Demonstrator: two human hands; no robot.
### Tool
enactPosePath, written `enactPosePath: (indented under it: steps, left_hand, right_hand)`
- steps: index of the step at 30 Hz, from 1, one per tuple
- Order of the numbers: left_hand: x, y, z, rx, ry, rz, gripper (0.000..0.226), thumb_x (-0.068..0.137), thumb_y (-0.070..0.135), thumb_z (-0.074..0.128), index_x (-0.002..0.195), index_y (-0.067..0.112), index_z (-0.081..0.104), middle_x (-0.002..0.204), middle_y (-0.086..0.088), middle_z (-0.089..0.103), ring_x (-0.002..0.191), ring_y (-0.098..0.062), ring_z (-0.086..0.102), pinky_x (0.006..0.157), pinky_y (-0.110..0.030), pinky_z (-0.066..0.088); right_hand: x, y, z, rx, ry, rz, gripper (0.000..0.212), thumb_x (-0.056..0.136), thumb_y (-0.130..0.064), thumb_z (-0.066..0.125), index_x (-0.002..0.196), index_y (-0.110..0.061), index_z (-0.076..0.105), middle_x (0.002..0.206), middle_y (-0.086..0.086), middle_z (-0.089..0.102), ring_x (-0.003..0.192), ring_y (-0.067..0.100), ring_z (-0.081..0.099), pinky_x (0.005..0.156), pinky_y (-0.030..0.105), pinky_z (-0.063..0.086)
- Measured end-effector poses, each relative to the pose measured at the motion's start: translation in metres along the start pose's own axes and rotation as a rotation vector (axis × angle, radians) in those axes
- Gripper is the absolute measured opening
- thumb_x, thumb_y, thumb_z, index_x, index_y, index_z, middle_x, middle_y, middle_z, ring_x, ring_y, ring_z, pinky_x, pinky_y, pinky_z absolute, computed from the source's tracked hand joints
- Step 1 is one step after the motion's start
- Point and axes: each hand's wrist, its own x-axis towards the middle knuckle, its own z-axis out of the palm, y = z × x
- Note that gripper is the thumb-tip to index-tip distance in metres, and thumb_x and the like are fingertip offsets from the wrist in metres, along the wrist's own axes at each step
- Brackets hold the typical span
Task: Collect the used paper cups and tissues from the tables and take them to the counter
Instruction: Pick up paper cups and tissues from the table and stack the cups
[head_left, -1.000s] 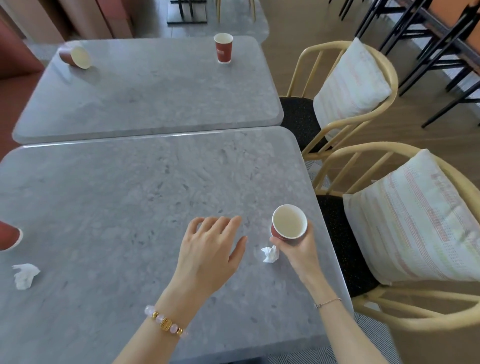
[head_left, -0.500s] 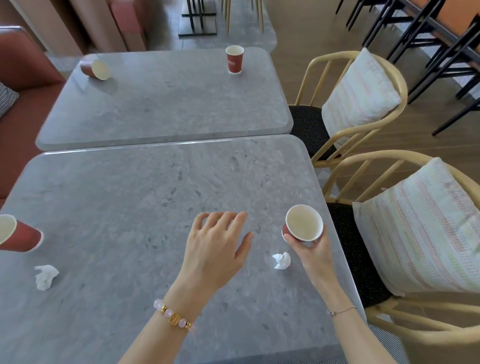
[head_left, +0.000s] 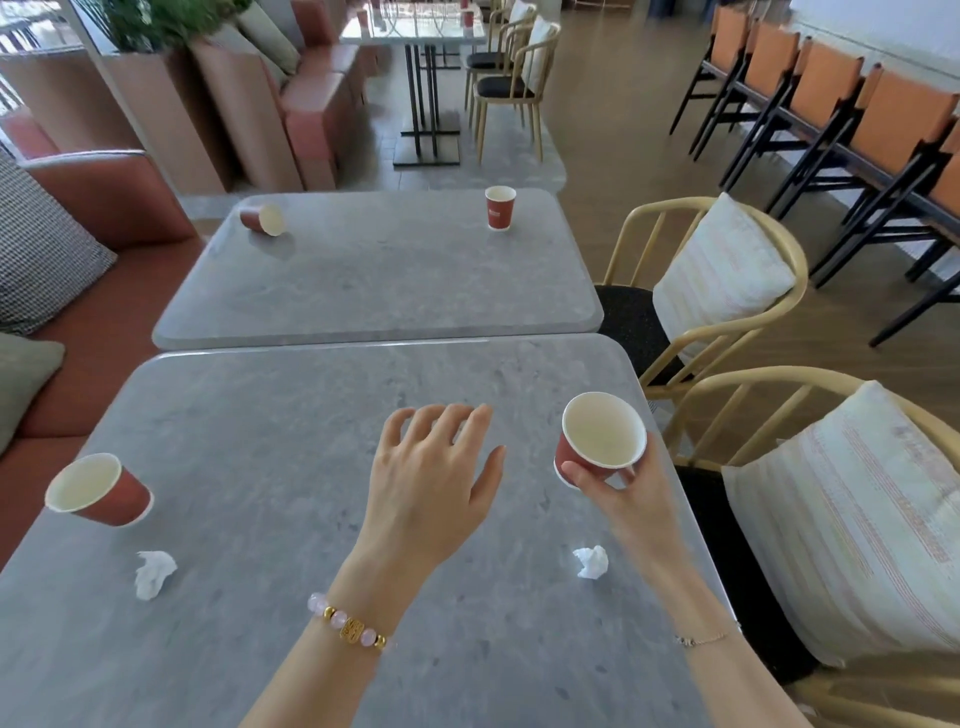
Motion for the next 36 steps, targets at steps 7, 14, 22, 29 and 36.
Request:
enactPosePath:
  steps: [7,14,22,29,36]
  left_hand:
    - [-0.016,-0.005,-0.018,-0.008,0.03,-0.068,0.039,0.09,0.037,0.04,0.11,0.013,0.064,0.101,0.001,0.068,0.092,-0.024,0.064,0.086,-0.041,0.047]
    - [-0.04,-0.02,-0.036,0.024,0.075,-0.183,0.039,0.09,0.037,0.04,0.109,0.012,0.064,0.1,0.001,0.068,0.092,-0.024,0.064,0.085,-0.039,0.046]
    - [-0.073,-0.039,-0.051,0.079,0.101,-0.343,0.039,0.089,0.038,0.039,0.109,0.015,0.063,0.1,0.003,0.069,0.091,-0.022,0.064,0.083,-0.037,0.047]
    - [-0.103,-0.067,-0.064,0.139,0.13,-0.468,0.039,0.088,0.038,0.041,0.106,0.013,0.066,0.098,0.002,0.07,0.089,-0.023,0.065,0.08,-0.037,0.049]
    - [-0.135,-0.11,-0.082,0.156,0.116,-0.604,0.042,0.088,0.039,0.039,0.107,0.012,0.066,0.099,-0.001,0.07,0.09,-0.024,0.066,0.082,-0.038,0.05]
  right_hand:
    - [-0.018,-0.018,0.008,-0.005,-0.12,-0.01,0.062,0.062,-0.017,0.087,0.107,-0.04,0.05,0.102,-0.031,0.062,0.102,-0.004,0.06,0.079,0.015,0.049]
    - [-0.028,-0.029,0.026,0.018,-0.248,-0.001,0.065,0.062,-0.017,0.087,0.103,-0.05,0.047,0.104,-0.03,0.061,0.101,-0.007,0.059,0.082,0.024,0.047]
    - [-0.031,-0.041,0.064,0.023,-0.388,-0.051,0.064,0.056,-0.033,0.087,0.098,-0.06,0.048,0.104,-0.033,0.061,0.097,-0.008,0.061,0.074,0.015,0.048]
    - [-0.037,-0.047,0.106,0.038,-0.525,-0.071,0.058,0.066,-0.016,0.085,0.104,-0.04,0.05,0.099,-0.032,0.062,0.095,-0.012,0.059,0.072,0.004,0.045]
    - [-0.055,-0.058,0.16,0.042,-0.62,-0.072,0.06,0.065,-0.012,0.084,0.106,-0.041,0.052,0.1,-0.031,0.063,0.097,-0.012,0.059,0.072,0.0,0.042]
